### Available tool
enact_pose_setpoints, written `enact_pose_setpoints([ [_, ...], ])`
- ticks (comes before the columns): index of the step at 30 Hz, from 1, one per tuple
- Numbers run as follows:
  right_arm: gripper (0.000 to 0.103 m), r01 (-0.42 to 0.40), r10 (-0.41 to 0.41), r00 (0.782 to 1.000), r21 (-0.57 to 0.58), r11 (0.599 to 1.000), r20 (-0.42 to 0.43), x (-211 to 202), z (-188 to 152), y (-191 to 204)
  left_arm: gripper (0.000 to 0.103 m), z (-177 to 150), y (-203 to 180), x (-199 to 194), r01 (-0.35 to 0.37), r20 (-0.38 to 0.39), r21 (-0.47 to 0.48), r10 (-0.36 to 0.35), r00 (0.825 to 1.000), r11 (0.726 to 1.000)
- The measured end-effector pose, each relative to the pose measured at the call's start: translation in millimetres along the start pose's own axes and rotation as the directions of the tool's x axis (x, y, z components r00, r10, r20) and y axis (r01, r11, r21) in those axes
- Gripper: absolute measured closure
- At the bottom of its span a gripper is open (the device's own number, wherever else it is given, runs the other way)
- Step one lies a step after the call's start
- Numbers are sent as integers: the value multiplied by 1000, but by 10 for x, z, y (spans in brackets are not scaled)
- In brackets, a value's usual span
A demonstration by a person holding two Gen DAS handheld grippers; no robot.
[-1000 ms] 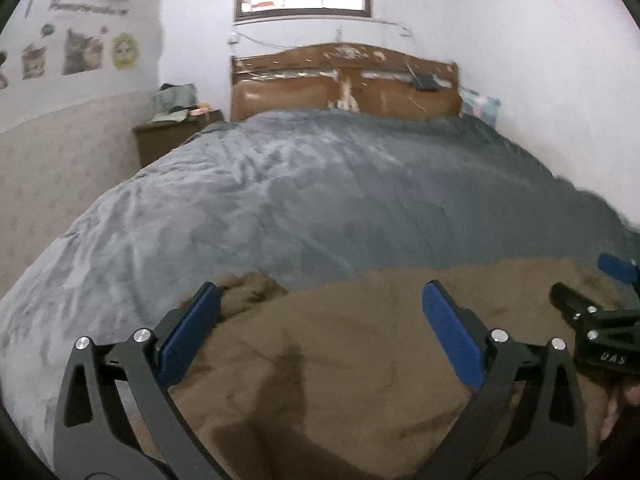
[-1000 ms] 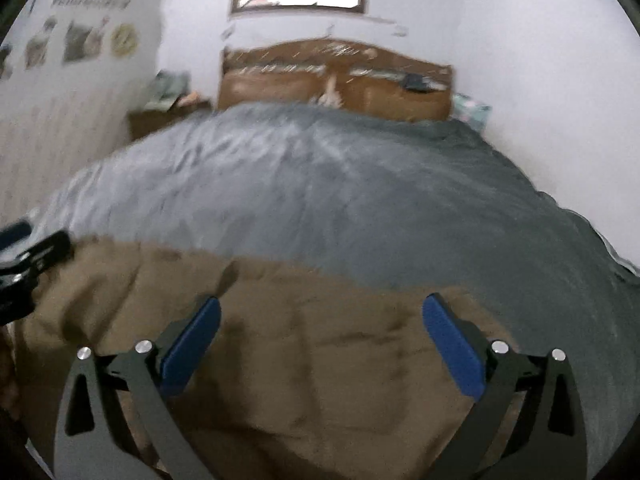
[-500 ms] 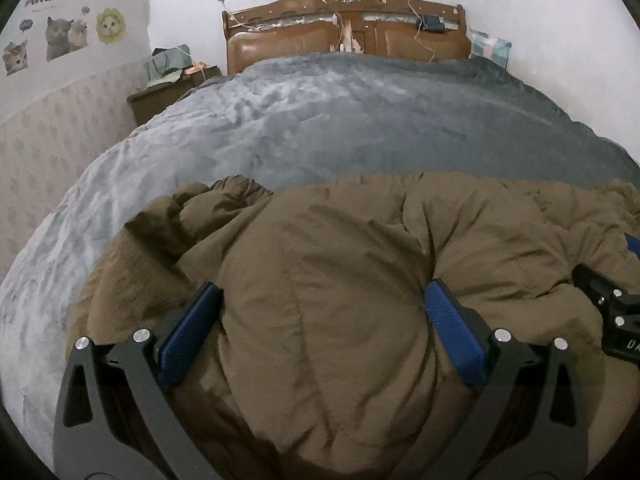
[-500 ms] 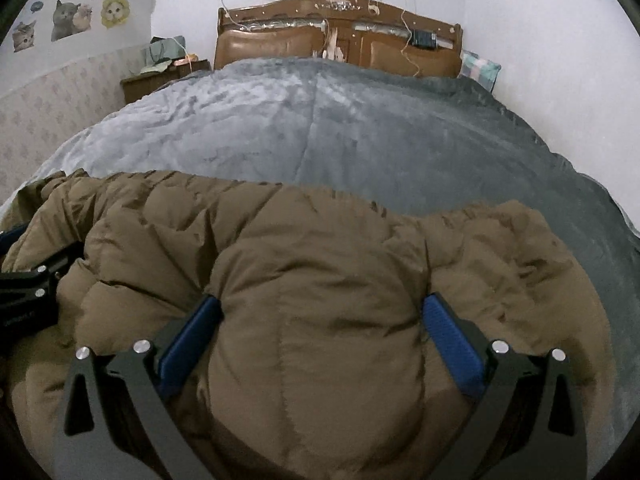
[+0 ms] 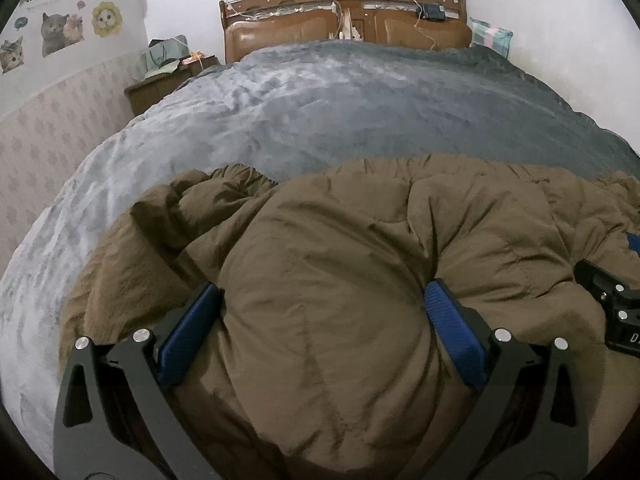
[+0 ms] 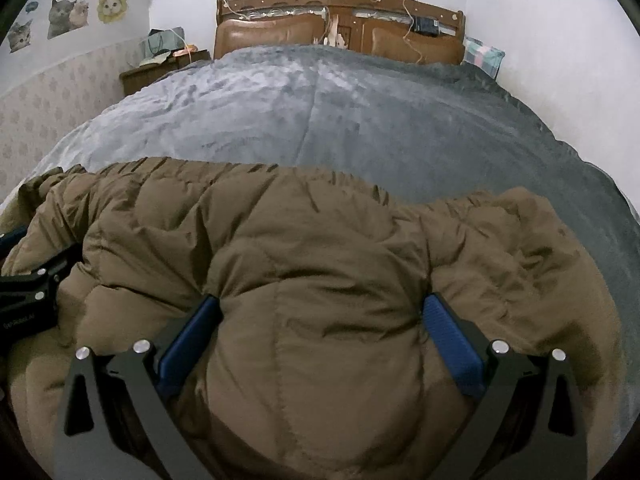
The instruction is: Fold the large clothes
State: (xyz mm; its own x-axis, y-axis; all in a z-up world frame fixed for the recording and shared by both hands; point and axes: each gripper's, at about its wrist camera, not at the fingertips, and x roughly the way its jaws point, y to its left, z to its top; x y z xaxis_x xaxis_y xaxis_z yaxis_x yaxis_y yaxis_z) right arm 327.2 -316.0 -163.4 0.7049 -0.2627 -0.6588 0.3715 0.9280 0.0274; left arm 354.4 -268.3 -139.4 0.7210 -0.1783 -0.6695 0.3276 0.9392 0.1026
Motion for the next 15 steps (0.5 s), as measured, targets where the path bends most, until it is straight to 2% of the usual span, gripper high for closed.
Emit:
enact_pose_setpoints([
  [10, 2, -12, 12, 1000, 10, 1000, -8, 15, 11, -21, 3, -27, 35, 39, 18, -15, -5, -18, 1000, 1000],
  [13, 2, -46, 46, 999, 34, 998, 12, -93, 48, -95, 3, 51, 148, -75, 61, 6, -28, -61, 998, 998],
  [15, 2, -51, 49, 998, 62, 997, 39, -225, 115, -211, 3, 140, 260, -149, 53, 16, -43, -52, 999, 998],
])
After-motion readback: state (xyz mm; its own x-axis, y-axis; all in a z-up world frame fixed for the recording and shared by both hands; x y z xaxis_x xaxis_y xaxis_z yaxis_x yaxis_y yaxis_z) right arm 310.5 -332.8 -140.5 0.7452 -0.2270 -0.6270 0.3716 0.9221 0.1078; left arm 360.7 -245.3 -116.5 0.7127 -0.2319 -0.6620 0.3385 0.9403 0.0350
